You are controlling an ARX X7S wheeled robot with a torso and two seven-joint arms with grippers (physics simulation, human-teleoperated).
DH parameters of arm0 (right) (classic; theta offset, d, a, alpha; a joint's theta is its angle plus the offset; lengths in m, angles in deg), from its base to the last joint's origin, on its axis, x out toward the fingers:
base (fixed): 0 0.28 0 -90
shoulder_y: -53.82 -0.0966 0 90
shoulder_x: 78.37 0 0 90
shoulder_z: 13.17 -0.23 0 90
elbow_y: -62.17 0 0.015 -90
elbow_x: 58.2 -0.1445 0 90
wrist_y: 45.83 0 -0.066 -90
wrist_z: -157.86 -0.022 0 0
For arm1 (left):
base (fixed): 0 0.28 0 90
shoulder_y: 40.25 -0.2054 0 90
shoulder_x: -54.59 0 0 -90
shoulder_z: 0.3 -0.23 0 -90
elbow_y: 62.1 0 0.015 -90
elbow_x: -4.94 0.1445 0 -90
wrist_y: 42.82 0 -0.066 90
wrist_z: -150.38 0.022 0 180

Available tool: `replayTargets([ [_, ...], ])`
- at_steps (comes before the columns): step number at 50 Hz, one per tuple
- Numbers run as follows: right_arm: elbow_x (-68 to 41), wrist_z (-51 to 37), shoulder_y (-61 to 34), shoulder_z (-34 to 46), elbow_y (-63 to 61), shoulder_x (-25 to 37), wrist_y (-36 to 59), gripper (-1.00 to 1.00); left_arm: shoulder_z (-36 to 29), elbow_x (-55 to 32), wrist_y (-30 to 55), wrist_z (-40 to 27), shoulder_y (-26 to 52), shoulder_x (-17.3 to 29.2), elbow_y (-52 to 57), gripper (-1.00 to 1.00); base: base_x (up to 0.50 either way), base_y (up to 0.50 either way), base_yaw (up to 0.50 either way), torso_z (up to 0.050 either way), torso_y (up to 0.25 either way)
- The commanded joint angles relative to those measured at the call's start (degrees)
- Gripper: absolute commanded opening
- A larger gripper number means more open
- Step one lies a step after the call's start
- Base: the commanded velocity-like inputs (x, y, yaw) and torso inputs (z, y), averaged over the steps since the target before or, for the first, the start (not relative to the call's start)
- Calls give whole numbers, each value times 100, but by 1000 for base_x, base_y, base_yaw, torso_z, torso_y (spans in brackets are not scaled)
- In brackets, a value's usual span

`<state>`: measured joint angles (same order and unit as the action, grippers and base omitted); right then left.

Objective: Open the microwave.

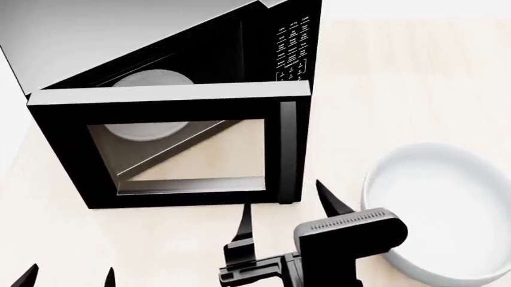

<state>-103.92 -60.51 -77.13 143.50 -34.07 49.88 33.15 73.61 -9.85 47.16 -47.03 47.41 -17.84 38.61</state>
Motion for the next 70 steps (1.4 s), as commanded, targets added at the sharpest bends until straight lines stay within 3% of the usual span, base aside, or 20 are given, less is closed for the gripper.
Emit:
replayTargets([
  [1, 161, -404, 124, 53, -961, 429, 127, 100, -13, -16, 1, -24, -14, 23, 36, 100, 0, 0, 0, 0, 0],
  [23, 723, -2015, -114, -16, -3333, 1155, 1193, 100, -63, -28, -12, -53, -22, 55, 75, 100, 0, 0, 0, 0, 0],
  [32, -5, -2321, -721, -193, -3854, 1157, 1991, 100, -82, -47, -26, -51, -12, 60, 53, 100, 0, 0, 0, 0, 0],
  [41, -887, -2690, -1563, -512, -4087, 1085, 2698, 100, -105, -48, -31, -67, -35, 75, 86, 100, 0, 0, 0, 0, 0],
  [52, -1231, -2857, -2372, -674, -4138, 925, 3336, 100, -128, -55, -33, -75, -9, 75, 43, 100, 0, 0, 0, 0, 0],
  [70, -2272, -2382, -3363, -1188, -3388, 691, 3477, 100, -150, -81, -47, -92, 20, 86, -6, 100, 0, 0, 0, 0, 0],
])
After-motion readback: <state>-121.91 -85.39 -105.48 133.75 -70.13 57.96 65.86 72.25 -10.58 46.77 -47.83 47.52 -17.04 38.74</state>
